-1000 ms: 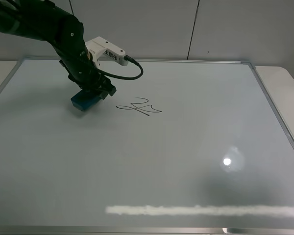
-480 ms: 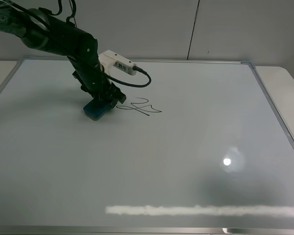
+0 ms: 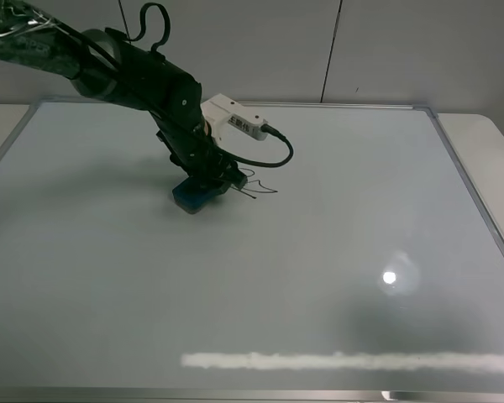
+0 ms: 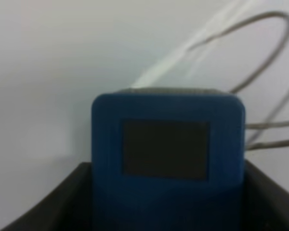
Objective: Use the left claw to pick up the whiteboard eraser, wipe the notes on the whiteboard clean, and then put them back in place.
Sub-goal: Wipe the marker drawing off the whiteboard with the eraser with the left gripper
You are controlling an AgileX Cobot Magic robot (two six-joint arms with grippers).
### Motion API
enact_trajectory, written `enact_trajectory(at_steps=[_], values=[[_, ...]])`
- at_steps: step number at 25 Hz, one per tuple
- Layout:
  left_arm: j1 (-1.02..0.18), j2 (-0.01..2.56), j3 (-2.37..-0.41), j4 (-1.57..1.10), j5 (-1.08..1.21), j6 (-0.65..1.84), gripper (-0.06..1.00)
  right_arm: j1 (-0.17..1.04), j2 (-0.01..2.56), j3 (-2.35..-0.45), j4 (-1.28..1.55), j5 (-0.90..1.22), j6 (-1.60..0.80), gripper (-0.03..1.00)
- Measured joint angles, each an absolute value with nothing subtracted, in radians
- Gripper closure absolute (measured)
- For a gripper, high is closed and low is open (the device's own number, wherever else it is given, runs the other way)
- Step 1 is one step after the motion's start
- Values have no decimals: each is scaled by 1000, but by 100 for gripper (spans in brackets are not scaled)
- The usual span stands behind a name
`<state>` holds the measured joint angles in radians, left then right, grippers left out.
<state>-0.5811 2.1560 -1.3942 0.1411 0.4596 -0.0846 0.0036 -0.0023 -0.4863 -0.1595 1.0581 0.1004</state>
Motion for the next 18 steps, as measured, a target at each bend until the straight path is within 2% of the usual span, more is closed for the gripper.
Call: enact_trajectory(at_steps=[13,18], values=[[-827,2169,-1394,79,383,-161,39,4,-2,-486,-160,1058,100,-2],[-856,2174,-1394,71,355,-167,39,4,-2,-486,-160,1058,100,-2]])
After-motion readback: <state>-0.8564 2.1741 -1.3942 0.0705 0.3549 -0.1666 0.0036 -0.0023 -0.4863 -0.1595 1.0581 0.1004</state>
